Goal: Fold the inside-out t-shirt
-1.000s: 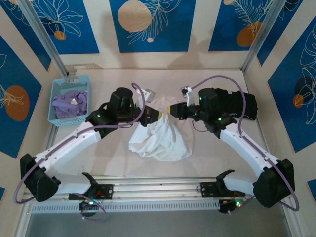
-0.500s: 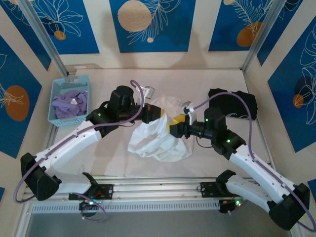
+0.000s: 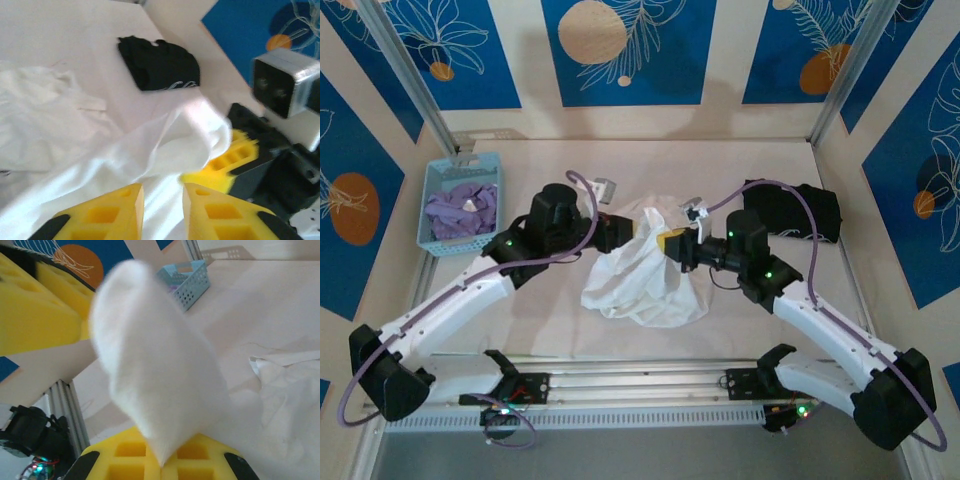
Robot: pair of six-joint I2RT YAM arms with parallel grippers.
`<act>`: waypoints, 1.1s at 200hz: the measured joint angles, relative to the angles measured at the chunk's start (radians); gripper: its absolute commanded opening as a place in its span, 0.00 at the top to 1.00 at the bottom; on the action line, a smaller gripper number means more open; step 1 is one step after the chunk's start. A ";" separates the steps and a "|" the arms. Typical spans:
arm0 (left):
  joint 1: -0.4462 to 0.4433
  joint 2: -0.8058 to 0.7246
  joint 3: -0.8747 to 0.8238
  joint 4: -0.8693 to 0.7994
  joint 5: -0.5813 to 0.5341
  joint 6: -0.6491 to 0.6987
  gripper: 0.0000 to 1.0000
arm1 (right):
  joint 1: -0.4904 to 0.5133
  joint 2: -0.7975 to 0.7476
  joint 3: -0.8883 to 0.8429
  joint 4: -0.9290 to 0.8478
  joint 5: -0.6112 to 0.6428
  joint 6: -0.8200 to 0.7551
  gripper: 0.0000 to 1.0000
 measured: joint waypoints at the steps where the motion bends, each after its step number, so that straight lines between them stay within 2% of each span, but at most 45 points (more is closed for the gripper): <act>1: 0.001 0.000 -0.002 0.000 0.000 0.002 0.65 | -0.003 0.000 -0.002 0.002 -0.005 0.000 1.00; 52: 0.010 0.030 -0.044 0.006 0.017 0.048 0.51 | -0.050 0.004 -0.026 0.078 -0.131 0.061 1.00; 152: 0.008 0.156 -0.038 0.082 0.115 0.068 0.48 | -0.061 0.010 -0.037 0.107 -0.184 0.071 1.00; 168: 0.008 0.163 -0.028 0.087 0.118 0.071 0.51 | -0.062 0.010 -0.037 0.107 -0.188 0.071 1.00; 187: 0.008 0.191 -0.001 0.094 0.117 0.076 0.60 | -0.062 0.009 -0.038 0.108 -0.196 0.067 1.00; 203: 0.008 0.225 0.023 0.101 0.118 0.077 0.70 | -0.064 0.007 -0.045 0.112 -0.203 0.059 1.00; 220: 0.009 0.261 0.043 0.105 0.127 0.076 0.87 | -0.070 0.000 -0.056 0.109 -0.202 0.051 1.00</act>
